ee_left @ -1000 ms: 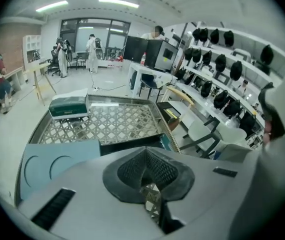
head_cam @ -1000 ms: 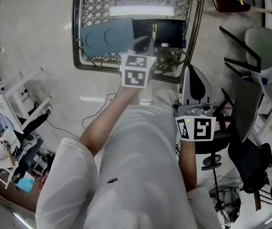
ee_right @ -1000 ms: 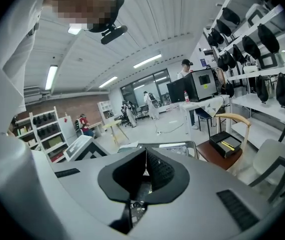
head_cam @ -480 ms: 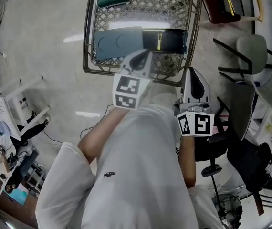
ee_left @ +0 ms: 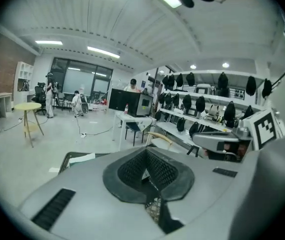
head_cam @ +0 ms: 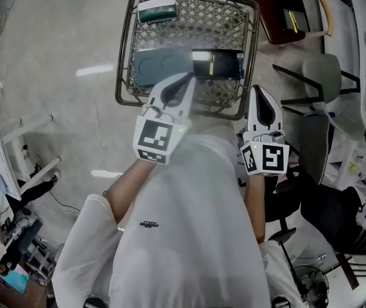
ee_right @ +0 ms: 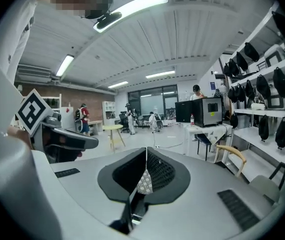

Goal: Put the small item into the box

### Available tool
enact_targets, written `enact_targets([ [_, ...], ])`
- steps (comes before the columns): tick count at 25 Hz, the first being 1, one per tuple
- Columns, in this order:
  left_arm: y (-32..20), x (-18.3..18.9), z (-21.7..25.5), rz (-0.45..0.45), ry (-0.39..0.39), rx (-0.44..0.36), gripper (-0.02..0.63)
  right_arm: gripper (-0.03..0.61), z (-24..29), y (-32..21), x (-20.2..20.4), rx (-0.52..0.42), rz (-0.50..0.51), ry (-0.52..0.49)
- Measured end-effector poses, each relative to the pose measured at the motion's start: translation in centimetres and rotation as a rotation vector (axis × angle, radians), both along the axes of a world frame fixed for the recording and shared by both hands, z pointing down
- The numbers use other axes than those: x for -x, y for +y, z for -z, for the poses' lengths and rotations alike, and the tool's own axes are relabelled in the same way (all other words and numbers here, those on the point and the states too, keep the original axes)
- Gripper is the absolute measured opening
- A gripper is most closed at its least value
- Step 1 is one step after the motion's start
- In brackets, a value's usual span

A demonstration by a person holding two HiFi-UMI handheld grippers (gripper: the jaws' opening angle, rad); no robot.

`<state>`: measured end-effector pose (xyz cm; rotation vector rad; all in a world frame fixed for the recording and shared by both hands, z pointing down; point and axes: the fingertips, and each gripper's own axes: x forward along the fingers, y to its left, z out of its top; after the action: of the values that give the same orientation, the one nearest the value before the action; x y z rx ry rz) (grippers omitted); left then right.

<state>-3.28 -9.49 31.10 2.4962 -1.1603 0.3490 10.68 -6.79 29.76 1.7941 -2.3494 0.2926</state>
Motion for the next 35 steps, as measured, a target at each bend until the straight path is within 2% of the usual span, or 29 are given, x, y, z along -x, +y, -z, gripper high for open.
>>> enact_targets([
  [4, 0.8, 1.4, 3.2, -0.001, 0.036, -0.070, 0.002, 0.000, 1.5, 0.2, 0.8, -0.015, 0.006, 0.017],
  [9, 1.8, 3.1, 4.8, 0.003, 0.047, -0.120, 0.002, 0.000, 2.8, 0.5, 2.4, -0.056, 0.061, 0.035],
  [26, 1.7, 4.1, 6.7, -0.025, 0.068, -0.177, 0.002, 0.000, 5.5, 0.8, 5.0, -0.103, 0.104, 0.011],
  [35, 2.5, 4.8, 6.7, -0.026, 0.067, -0.178, 0.002, 0.000, 5.2, 1.5, 4.9, -0.081, 0.073, 0.018],
])
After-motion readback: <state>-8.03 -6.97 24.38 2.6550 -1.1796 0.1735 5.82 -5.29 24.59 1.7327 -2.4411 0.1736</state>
